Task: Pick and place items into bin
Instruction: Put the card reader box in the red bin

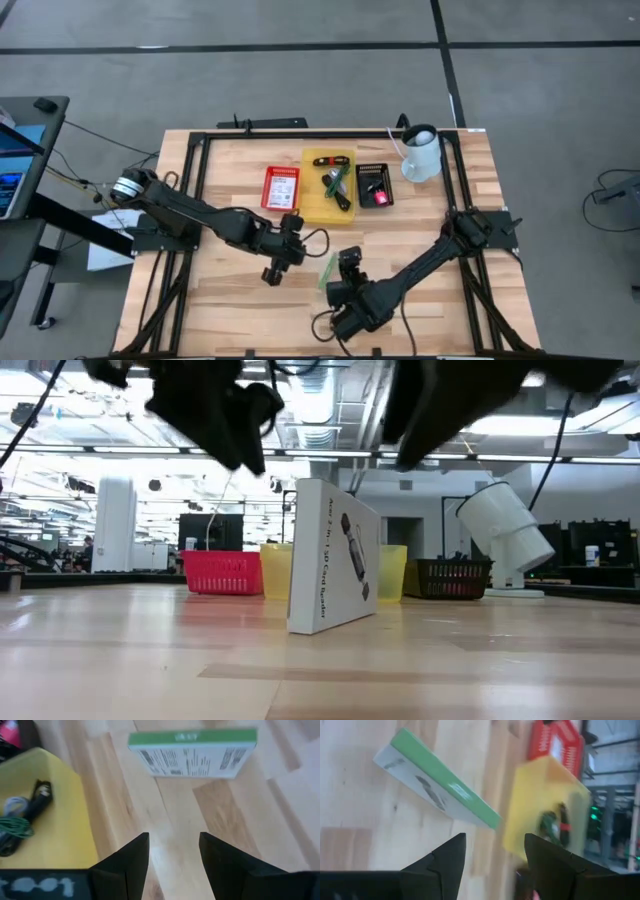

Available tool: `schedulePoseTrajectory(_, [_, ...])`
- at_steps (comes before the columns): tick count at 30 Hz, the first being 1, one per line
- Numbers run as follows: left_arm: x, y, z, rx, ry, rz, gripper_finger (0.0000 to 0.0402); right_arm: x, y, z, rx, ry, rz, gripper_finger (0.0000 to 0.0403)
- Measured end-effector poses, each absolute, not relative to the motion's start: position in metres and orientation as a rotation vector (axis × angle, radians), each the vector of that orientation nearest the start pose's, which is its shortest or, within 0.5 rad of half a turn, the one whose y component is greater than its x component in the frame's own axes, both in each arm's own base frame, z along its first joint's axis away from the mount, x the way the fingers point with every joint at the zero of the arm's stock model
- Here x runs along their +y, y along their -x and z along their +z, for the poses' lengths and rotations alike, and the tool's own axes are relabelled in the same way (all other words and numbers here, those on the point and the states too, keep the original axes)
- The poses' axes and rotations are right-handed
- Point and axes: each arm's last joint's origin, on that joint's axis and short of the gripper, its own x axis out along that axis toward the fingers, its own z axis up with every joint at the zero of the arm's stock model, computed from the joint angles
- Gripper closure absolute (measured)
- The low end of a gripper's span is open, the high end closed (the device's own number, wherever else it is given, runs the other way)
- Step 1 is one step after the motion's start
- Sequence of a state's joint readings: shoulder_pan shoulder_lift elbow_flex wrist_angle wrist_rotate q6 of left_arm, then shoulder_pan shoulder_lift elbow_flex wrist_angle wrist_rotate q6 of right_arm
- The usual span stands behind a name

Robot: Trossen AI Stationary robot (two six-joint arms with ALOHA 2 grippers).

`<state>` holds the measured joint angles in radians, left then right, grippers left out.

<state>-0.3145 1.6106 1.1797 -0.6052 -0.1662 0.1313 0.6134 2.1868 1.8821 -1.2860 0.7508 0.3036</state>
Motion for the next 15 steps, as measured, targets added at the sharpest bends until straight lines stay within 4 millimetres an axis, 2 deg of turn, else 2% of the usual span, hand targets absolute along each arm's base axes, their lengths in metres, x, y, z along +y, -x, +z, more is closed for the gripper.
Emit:
schedulePoseTrajectory(6, [-0.092,-0.298,0.272,0.870,-0.269,-0.165,0.0235,0.233,-0.334,0.244,1.220,0.685,-0.413,0.0197])
schedulePoseTrajectory(10, [-0.090,-0.293,0.290,0.780,-0.153,-0.126,0.0235,0.242,-0.324,0.247,1.237,0.597,-0.391,0.0185])
schedulePoseTrajectory(15, [-0.089,-0.297,0.297,0.712,0.081,-0.061,0.0235,0.246,-0.316,0.242,1.301,0.450,-0.401,0.0172])
